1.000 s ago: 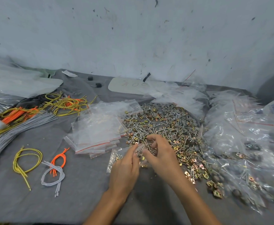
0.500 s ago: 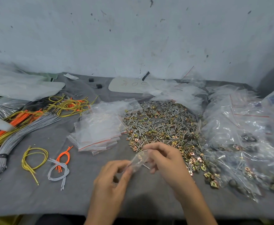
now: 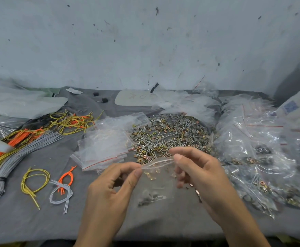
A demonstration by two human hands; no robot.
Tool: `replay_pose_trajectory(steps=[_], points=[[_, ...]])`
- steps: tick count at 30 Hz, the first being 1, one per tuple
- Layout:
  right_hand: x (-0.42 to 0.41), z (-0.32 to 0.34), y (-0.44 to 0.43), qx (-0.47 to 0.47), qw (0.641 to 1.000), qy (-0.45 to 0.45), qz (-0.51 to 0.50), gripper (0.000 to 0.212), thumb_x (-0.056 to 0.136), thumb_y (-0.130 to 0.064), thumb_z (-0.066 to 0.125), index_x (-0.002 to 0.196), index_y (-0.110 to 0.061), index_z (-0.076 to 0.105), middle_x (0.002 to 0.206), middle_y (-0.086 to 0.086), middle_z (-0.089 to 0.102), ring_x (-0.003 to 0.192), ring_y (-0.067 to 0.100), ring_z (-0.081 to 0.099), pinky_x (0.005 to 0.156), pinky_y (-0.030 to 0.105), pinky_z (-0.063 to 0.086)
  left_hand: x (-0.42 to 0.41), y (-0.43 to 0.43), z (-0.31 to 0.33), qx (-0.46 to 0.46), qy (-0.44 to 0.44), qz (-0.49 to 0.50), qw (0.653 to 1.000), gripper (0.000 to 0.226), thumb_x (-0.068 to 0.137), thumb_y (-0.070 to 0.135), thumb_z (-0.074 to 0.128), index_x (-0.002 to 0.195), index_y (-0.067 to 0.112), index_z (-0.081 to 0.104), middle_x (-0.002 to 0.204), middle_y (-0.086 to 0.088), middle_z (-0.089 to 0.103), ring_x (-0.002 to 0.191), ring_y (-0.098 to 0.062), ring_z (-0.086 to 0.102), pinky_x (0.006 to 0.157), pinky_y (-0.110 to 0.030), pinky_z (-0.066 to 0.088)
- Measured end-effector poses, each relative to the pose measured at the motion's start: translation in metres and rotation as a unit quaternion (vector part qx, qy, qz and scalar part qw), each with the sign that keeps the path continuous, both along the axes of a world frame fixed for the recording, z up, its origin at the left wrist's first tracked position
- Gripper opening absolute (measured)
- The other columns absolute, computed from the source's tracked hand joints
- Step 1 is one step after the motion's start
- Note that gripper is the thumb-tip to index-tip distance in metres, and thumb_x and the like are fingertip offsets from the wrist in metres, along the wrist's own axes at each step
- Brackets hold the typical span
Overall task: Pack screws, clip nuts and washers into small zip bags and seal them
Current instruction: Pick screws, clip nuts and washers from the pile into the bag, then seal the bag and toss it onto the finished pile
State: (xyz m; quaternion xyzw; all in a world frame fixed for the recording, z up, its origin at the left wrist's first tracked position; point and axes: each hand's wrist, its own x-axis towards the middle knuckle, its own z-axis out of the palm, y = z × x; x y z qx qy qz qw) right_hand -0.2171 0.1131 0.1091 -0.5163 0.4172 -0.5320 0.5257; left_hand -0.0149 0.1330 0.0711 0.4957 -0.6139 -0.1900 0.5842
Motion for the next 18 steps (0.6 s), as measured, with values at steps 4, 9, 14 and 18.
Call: replay_pose_trajectory(steps=[4,9,14,18], points=[[-0.003,0.01,0.005,-0.178,0.941,0.287,-0.035,0.03,0.083,-0.051,0.068,0.112,-0.046,0.069,0.095,-0.022,0.051,0.096,0.001,0.054,0.083,0.01,0.039,-0.004,0.001,0.005,-0.001,-0.005,-0.011,1.0,0.018,0.084,0.053,0.063,0.094,0.04,0.071,0.083,0.01,0.069,0.071,-0.008,0.061,0.067,-0.019,0.047],[0.016,0.02,0.002,-0.301,0.852,0.427,0.022,0.014,0.089,-0.04,0.068,0.1,-0.033,0.07,0.104,-0.019,0.056,0.107,0.008,0.051,0.098,0.032,0.039,-0.002,0.005,0.009,-0.012,-0.015,-0.024,1.0,0.015,0.086,0.05,0.062,0.094,0.04,0.07,0.082,0.006,0.068,0.071,-0.015,0.062,0.067,-0.025,0.05],[0.025,0.024,0.009,-0.334,0.842,0.424,-0.007,0.008,0.087,-0.035,0.064,0.087,-0.028,0.068,0.09,-0.016,0.06,0.091,0.007,0.055,0.088,0.034,0.045,0.0,0.01,0.011,-0.009,-0.004,-0.022,1.0,0.015,0.083,0.05,0.065,0.092,0.04,0.073,0.076,0.005,0.068,0.065,-0.013,0.059,0.062,-0.017,0.047],[0.026,0.029,0.017,-0.363,0.834,0.414,-0.04,0.011,0.086,-0.035,0.06,0.083,-0.027,0.067,0.086,-0.015,0.061,0.084,0.01,0.057,0.081,0.033,0.048,0.0,0.015,0.013,-0.005,0.001,-0.036,0.999,0.018,0.081,0.051,0.067,0.092,0.039,0.075,0.073,0.003,0.067,0.063,-0.009,0.057,0.062,-0.016,0.046]])
